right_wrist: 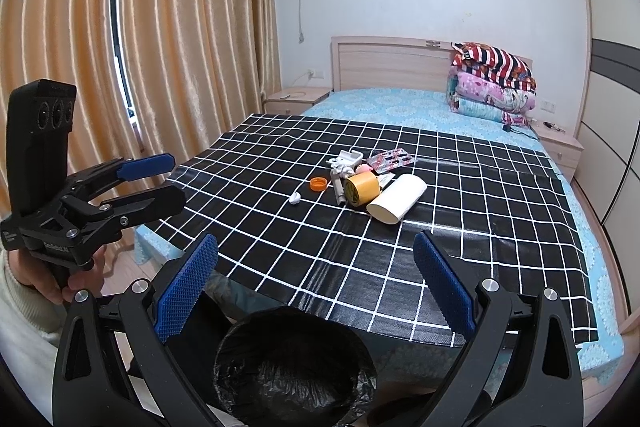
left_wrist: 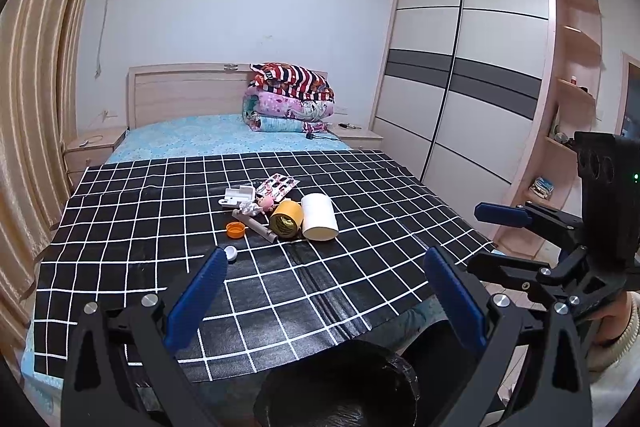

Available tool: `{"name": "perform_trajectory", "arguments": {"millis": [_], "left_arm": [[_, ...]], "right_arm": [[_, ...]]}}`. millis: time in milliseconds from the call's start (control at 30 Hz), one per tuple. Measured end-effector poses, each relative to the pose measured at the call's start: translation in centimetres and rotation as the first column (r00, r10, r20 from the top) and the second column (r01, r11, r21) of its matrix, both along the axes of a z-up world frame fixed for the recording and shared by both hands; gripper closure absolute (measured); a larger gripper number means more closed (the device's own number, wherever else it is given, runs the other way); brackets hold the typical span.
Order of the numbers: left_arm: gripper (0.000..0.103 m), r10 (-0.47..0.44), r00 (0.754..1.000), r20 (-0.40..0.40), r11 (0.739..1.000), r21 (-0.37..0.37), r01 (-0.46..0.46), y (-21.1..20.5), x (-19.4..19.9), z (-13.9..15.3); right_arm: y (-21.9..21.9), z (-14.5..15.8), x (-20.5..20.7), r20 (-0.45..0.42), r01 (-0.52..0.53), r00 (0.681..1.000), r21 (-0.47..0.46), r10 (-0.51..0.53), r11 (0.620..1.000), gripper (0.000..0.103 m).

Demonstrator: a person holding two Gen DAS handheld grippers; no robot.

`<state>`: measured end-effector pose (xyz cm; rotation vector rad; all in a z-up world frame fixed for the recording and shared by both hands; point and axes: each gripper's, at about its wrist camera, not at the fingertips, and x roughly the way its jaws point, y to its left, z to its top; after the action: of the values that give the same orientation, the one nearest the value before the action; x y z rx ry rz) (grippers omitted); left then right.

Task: Collect trash
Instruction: 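Grasp the white paper roll with the right tool while the left tool grasps the white bottle cap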

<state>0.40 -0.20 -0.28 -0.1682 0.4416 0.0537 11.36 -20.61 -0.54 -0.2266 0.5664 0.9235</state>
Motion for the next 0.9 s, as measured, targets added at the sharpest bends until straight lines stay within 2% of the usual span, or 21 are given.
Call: {"name": "perform_trajectory", "arguments": {"millis": [200, 333, 633, 900], "left_arm": [[0.008, 0.028, 0.999, -0.040, 1.000, -0.010, -0.028, 1.6, 1.3, -1.1], [0.008, 0.057, 0.995, -0.078, 0.998, 0.013, -0.056, 3.0, 2.9, -2.2], [0.008, 0.104, 0.981, -0.163, 0.994, -0.003, -0.106, 7.1, 6.8, -5.4], [0.009, 0.109, 0.970, -0.219, 0.993, -0.015, -0.115, 9.5, 10.2, -8.0]], "right_arm": [[0.9, -0.6, 2.0, -0.022, -0.005, 1.000, -0.012, 0.004, 1.000, 0.004], [2.1, -1.0, 4.3, -0.033, 0.007, 0.999, -0.033, -0.008, 0.999, 0.004], [4.9, -2.4, 11.0, -0.072, 0.060, 0.995, -0.071, -0.066, 0.996, 0.004], [7.4, -5.1, 16.5, -0.105, 0.115, 0.986, -0.152, -0.132, 0.982, 0.004]]}}
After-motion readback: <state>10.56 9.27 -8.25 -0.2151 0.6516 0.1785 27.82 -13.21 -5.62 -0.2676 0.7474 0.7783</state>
